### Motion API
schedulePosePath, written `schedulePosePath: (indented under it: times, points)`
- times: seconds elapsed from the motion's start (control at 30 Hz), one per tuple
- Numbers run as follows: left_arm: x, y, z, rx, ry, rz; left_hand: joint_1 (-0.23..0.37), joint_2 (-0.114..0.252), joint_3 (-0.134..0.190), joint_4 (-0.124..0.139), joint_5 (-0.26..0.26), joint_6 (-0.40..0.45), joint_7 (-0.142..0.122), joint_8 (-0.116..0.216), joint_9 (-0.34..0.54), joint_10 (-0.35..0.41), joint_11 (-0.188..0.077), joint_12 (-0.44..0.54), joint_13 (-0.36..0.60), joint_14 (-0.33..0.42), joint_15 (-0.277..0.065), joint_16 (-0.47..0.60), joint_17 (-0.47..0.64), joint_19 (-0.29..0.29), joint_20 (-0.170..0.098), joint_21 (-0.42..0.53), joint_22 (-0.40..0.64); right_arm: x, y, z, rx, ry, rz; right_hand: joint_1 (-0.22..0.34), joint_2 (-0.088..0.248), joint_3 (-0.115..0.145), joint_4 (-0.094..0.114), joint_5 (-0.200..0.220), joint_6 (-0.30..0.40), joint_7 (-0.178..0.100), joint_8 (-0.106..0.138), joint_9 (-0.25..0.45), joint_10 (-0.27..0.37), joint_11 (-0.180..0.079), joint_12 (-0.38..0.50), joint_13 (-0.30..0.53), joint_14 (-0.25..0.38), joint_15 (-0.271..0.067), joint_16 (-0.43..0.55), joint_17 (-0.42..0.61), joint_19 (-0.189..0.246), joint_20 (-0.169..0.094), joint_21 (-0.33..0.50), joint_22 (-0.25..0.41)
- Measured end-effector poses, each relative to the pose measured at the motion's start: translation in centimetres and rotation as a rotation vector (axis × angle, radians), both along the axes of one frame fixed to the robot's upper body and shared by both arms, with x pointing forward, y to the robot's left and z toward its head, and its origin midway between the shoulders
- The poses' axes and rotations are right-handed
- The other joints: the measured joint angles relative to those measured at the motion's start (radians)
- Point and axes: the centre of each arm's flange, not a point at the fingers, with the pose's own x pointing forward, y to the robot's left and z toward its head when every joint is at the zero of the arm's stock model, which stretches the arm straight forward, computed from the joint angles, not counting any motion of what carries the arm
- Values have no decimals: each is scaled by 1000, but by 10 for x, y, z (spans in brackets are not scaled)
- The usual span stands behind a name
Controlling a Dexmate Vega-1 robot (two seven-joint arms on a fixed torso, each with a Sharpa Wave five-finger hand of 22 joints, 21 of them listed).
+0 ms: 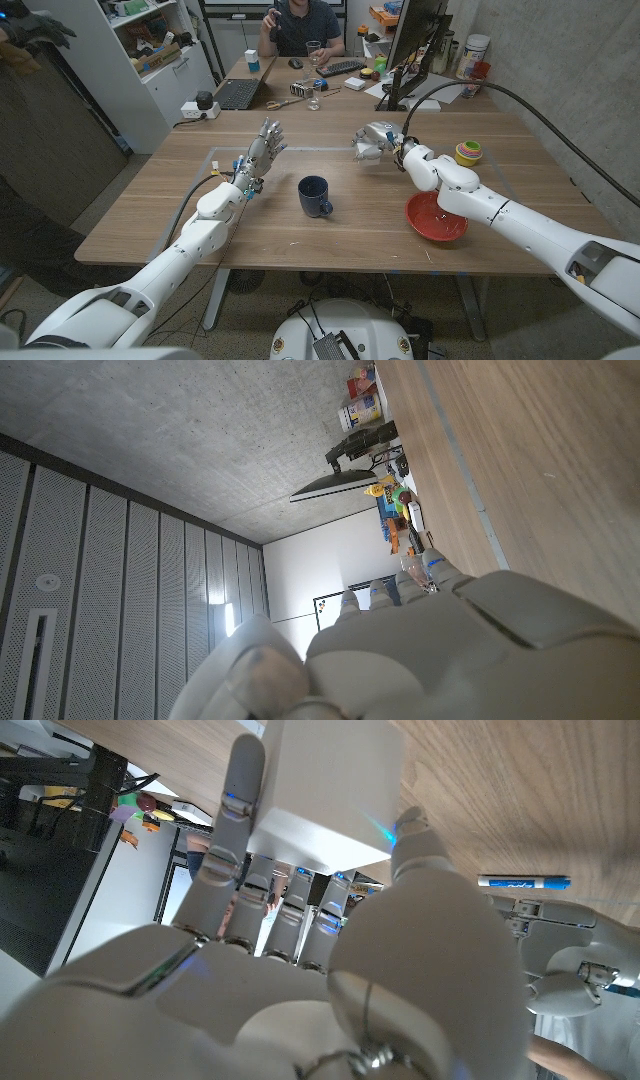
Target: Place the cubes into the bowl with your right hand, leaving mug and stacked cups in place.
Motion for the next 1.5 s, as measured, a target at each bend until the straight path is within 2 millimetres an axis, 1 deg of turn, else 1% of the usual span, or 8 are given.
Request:
schedulePosePath:
  times: [0.17,0.33,0.4,0.63,0.73,0.83,1.4,1.5]
  points:
    - [0,-1,1,4,-2,0,0,0,0,0,0,0,0,0,0,0,0,0,0,0,0,0,0,0,0,0,0,-4,0,6,7,-14,6,0,0,0,8,-1,2,2,0,2,6,5,4,0,0,0,0,5,0,0,8,2]
    - [0,0,2,6,-4,1,0,0,0,0,0,0,0,0,0,0,0,0,0,0,0,0,0,0,0,0,0,-8,-1,11,16,-24,12,0,0,0,8,-1,2,2,4,6,9,2,4,0,7,4,0,5,0,0,10,5]
    - [0,0,2,7,-4,2,0,0,0,0,0,0,0,0,0,0,0,0,0,0,0,0,0,0,0,0,0,-9,-4,13,22,-28,10,0,0,-4,12,-1,2,2,4,6,9,2,4,0,7,4,0,6,0,0,15,5]
    - [0,0,3,8,-5,2,0,0,-3,-3,0,0,0,0,0,0,0,0,0,0,0,0,0,0,0,0,0,-18,-4,21,34,-49,18,0,0,-1,15,-4,3,3,4,11,14,7,4,4,7,4,0,9,0,0,20,5]
    - [0,0,3,8,-6,2,0,0,-7,1,0,0,0,0,0,0,0,0,0,0,0,0,0,0,0,0,0,-22,-7,25,42,-58,19,0,0,-1,15,-4,11,0,4,12,25,7,9,4,18,6,-3,12,0,0,25,5]
    - [0,0,3,8,-6,2,0,0,-7,1,0,0,0,0,0,0,0,0,0,0,0,0,0,0,0,-4,0,-23,-8,26,48,-61,16,0,0,-5,19,-4,12,2,4,16,27,9,12,4,19,5,-4,13,2,-2,25,5]
    - [-1,1,8,13,-16,1,0,0,-7,1,0,0,0,0,0,0,0,0,0,0,0,0,0,0,0,-4,0,-39,-24,34,73,-88,-6,0,0,-7,21,-8,12,1,4,20,39,11,11,9,25,7,0,18,2,-2,37,4]
    - [-1,-1,11,15,-21,-3,0,0,-10,-2,0,0,0,0,0,0,0,0,0,0,0,0,0,0,0,-4,0,-40,-31,33,80,-76,-30,0,0,-7,21,-8,12,1,6,25,39,11,12,12,25,7,0,20,2,-2,39,4]
